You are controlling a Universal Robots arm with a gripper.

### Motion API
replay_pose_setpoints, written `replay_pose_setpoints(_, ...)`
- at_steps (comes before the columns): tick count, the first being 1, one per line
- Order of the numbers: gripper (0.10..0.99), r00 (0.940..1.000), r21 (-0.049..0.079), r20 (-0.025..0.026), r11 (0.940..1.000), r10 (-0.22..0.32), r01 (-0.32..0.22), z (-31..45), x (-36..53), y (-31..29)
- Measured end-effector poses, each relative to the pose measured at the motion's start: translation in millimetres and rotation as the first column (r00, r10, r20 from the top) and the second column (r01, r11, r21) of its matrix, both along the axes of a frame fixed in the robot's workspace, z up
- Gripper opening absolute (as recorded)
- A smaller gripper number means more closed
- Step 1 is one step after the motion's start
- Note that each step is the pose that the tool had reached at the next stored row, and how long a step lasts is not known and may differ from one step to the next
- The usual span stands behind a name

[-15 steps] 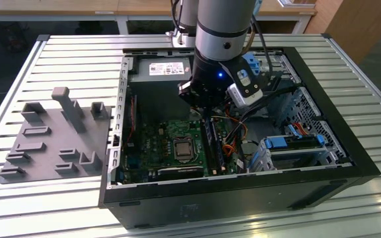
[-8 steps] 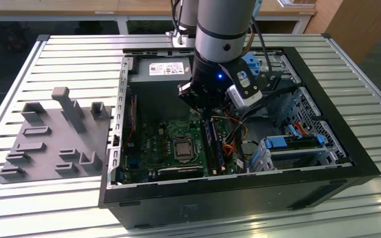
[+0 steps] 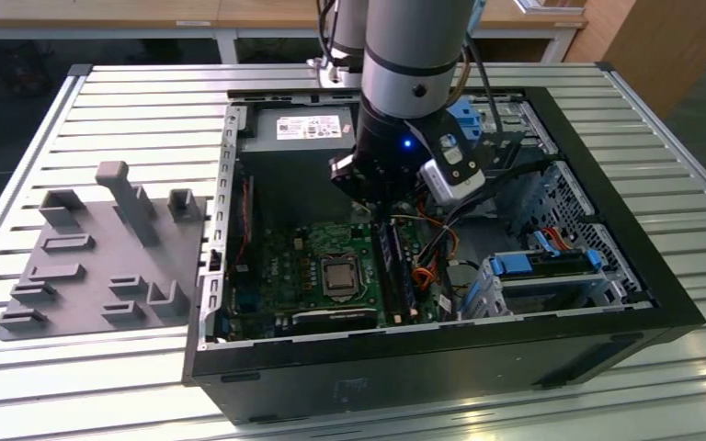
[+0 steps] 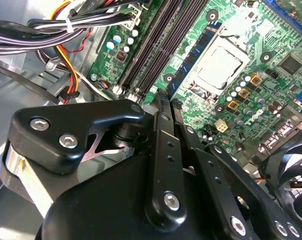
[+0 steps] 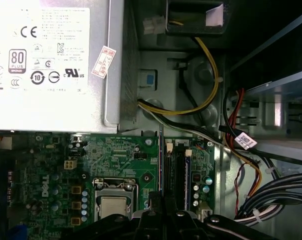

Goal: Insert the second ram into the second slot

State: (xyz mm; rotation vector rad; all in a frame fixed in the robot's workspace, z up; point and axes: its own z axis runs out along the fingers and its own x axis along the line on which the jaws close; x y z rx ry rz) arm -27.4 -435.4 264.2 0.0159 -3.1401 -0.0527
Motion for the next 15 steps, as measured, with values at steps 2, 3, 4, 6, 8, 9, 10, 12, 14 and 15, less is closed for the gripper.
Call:
replay_pose_setpoints(2,0.137,1.0000,0.000,-0.0001,1.0000,0.000,0.000,-0.1,0.0,-0.1)
replay_pose_setpoints(3,0.137,1.0000,-0.001,-0.0002,1.0000,0.000,0.000,-0.3,0.0,-0.1)
replay_pose_setpoints(4,0.137,1.0000,0.000,0.0000,1.0000,0.000,0.000,-0.6,0.0,-0.1)
replay_pose_setpoints(6,0.137,1.0000,0.000,-0.0001,1.0000,0.000,0.000,-0.9,0.0,-0.1)
replay_pose_setpoints(8,0.137,1.0000,0.000,0.0000,1.0000,0.000,0.000,-1.4,0.0,-0.1)
replay_pose_setpoints(9,0.137,1.0000,0.000,0.0000,1.0000,0.000,0.000,-3.3,0.0,-0.1)
replay_pose_setpoints(10,0.137,1.0000,0.000,-0.0004,1.0000,-0.002,0.002,-3.7,0.0,-1.7)
replay_pose_setpoints(12,0.137,1.0000,0.000,-0.0003,1.0000,-0.006,0.006,-4.4,0.0,-5.0)
replay_pose_setpoints(14,0.137,0.9999,0.000,-0.0004,0.9999,-0.014,0.014,-5.0,0.0,-7.7)
replay_pose_setpoints(15,0.137,0.9999,0.000,-0.0004,0.9999,-0.017,0.017,-5.3,0.0,-9.2)
